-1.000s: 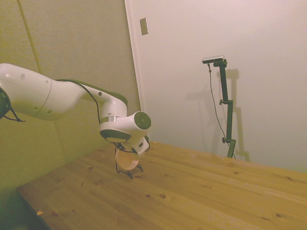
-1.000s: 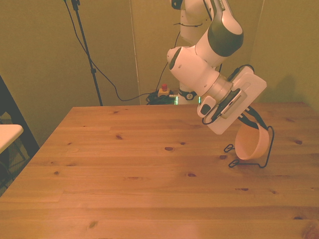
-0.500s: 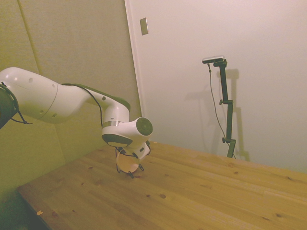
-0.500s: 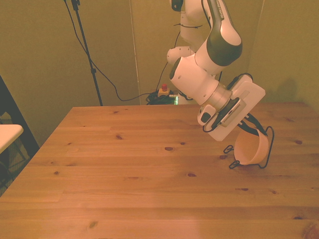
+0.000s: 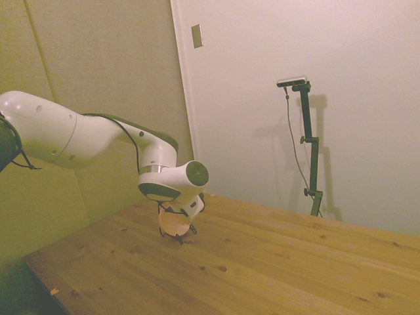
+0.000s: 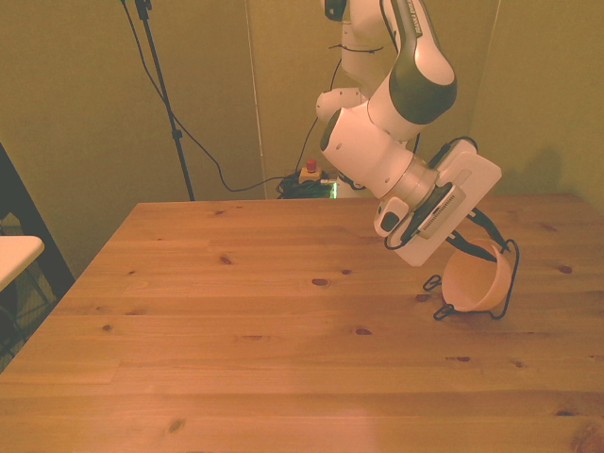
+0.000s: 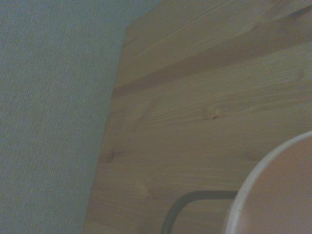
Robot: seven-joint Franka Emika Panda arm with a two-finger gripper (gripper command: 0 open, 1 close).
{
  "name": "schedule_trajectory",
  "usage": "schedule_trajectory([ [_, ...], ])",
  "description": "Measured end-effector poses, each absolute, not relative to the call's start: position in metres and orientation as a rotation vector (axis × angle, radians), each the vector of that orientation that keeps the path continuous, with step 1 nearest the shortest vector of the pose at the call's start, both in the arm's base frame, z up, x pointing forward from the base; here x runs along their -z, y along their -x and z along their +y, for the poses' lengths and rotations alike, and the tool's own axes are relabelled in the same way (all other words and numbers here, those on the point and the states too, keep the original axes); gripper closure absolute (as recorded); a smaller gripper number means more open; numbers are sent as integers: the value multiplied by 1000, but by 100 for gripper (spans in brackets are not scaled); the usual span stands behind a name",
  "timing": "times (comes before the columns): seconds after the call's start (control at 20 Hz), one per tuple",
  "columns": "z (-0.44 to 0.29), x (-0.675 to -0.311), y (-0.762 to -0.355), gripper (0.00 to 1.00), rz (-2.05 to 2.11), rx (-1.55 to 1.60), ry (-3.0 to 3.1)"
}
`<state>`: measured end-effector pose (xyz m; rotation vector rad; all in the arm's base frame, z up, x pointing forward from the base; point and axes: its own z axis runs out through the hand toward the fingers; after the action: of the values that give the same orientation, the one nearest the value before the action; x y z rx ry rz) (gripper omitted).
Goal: Load the bowl
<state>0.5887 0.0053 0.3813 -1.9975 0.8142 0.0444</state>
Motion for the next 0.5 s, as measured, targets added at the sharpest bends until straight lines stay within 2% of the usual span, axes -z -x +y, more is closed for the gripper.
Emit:
schedule_trajectory([
  [0.5, -70, -458, -516, 0, 860, 95, 2058],
])
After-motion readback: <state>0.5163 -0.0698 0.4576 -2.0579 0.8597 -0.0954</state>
